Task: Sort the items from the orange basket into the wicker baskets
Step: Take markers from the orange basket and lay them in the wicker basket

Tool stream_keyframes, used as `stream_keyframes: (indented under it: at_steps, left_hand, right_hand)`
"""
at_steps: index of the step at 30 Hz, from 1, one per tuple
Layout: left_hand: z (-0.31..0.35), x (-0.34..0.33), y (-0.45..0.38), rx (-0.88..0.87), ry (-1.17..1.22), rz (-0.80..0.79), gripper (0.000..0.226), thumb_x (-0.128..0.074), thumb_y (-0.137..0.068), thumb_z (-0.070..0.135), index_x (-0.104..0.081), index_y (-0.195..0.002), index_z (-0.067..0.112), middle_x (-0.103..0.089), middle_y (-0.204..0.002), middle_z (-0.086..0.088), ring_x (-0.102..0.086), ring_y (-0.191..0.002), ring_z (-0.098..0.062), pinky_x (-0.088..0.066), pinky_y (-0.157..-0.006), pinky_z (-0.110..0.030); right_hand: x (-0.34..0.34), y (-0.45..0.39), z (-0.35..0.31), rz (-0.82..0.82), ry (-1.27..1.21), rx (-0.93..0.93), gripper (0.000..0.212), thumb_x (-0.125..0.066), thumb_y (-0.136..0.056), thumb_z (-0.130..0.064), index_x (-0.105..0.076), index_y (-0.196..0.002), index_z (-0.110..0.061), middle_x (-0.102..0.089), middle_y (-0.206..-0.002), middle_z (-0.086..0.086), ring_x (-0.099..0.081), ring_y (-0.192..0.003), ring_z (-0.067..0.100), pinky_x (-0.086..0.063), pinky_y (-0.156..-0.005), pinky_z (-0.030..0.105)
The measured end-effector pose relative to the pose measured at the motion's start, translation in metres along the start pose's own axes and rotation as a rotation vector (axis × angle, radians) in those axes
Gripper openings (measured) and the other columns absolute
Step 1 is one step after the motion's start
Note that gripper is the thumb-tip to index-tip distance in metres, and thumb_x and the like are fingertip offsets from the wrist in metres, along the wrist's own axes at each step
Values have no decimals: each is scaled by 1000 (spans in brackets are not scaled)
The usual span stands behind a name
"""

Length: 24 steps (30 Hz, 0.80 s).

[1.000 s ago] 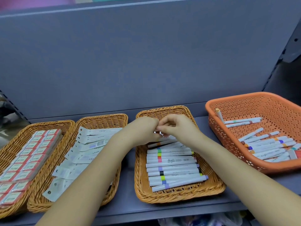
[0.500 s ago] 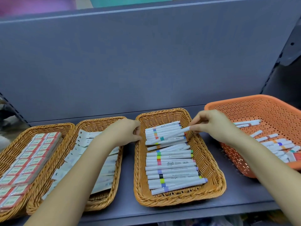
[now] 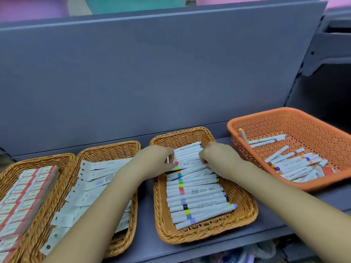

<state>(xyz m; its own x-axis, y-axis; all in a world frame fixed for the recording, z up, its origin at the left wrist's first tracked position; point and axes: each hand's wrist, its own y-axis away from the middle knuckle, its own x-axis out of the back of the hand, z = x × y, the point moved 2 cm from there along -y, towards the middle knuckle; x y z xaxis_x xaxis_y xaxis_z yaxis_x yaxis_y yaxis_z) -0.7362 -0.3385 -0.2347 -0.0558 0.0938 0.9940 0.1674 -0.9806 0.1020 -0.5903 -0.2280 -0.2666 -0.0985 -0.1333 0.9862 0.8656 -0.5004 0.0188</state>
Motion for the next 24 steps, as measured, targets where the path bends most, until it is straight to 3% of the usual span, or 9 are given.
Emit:
stream_keyframes:
  at_steps: [5, 9, 12, 18, 24]
  left_hand:
    - [14, 7, -19, -75, -77, 12, 20, -48, -95, 41, -55, -102, 24, -60, -94, 7, -50, -84, -12, -44, -67, -28]
    - [33, 26, -40, -112, -139, 119, 16, -44, -96, 37, -48, -92, 22, -60, -98, 2, -51, -86, -18, -41, -67, -30]
    - [59, 40, -55, -129, -120, 218, 16, -43, -96, 31, -52, -95, 17, -61, -100, -3, -54, -89, -23, -40, -66, -30]
    - [127, 49, -85, -114, -16, 304, 29, -45, -96, 37, -54, -108, 12, -59, -112, -6, -53, -106, -27, -40, -74, -34]
    - [164, 38, -111, 9, -62, 272, 30, -45, -95, 31, -54, -115, 11, -58, -117, -9, -52, -111, -28, -44, -80, -36]
  right_hand:
    - [19, 2, 4, 32, -77, 10, 22, -51, -91, -12, -64, -108, -16, -61, -110, 7, -57, -100, 26, -50, -75, 33]
    - [65, 23, 38, 225, -191, -44, 23, -47, -94, -18, -64, -110, -17, -60, -111, 3, -52, -111, 21, -42, -85, 33]
    - [79, 42, 75, 283, -207, -130, 23, -49, -93, -18, -63, -111, -16, -59, -111, 4, -52, -110, 21, -42, -89, 35]
    - [58, 72, 146, 174, -146, -235, 26, -54, -91, -23, -63, -116, -19, -61, -115, 2, -56, -109, 22, -44, -90, 33]
    - [31, 85, 194, 85, -151, -183, 24, -55, -91, -27, -64, -113, -22, -63, -118, -2, -55, -109, 17, -45, -94, 35]
